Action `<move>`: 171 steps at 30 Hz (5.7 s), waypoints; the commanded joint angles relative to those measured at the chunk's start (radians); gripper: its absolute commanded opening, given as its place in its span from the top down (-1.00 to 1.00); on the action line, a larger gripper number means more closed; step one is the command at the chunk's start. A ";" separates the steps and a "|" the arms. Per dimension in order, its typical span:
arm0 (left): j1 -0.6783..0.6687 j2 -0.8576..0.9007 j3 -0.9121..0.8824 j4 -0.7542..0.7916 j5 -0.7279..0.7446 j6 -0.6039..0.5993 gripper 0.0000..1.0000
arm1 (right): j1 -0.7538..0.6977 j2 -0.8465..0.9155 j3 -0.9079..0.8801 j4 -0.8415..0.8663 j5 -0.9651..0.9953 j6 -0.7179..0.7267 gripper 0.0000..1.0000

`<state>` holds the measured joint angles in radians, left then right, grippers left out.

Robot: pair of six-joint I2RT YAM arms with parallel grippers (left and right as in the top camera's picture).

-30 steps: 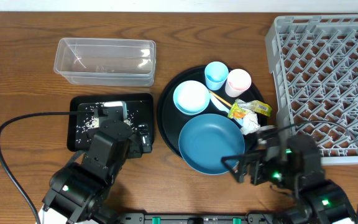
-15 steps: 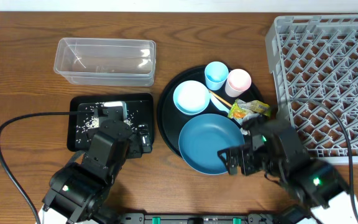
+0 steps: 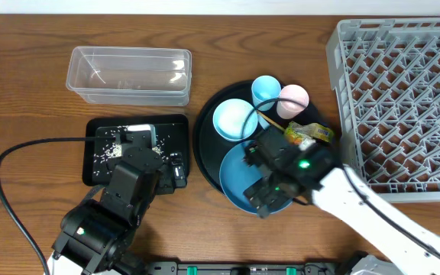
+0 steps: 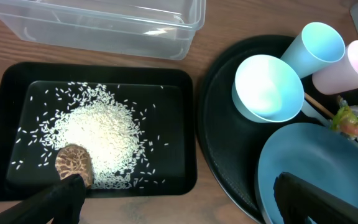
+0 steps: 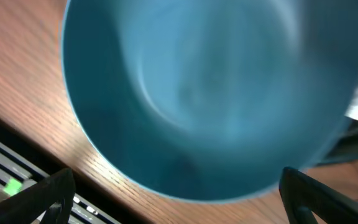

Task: Sort waste into correct bins and load items into the dishwasher rack
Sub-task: 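Reach the right gripper toward the blue plate's near rim, then grasp the blue plate rim with the right gripper, then lift the blue plate and carry it to the grey dish rack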

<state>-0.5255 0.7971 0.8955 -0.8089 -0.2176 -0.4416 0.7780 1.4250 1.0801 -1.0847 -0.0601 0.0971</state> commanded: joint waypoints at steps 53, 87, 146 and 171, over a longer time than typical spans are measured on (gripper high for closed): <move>0.003 0.001 0.015 -0.002 -0.023 0.006 -0.96 | -0.072 -0.010 0.079 0.087 -0.299 -0.031 0.98; 0.003 0.001 0.015 -0.002 -0.023 0.006 -0.96 | -0.066 0.159 0.019 0.150 -0.131 0.040 -0.37; 0.003 0.001 0.015 -0.002 -0.023 0.006 -0.96 | -0.151 -0.154 0.169 0.043 -0.207 0.149 0.98; 0.003 0.001 0.015 -0.002 -0.023 0.006 -0.96 | -1.168 -0.274 0.174 0.404 -0.822 -0.061 0.99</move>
<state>-0.5255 0.7967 0.8955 -0.8085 -0.2176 -0.4416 -0.2996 1.0832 1.2316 -0.7227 -0.6136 0.0883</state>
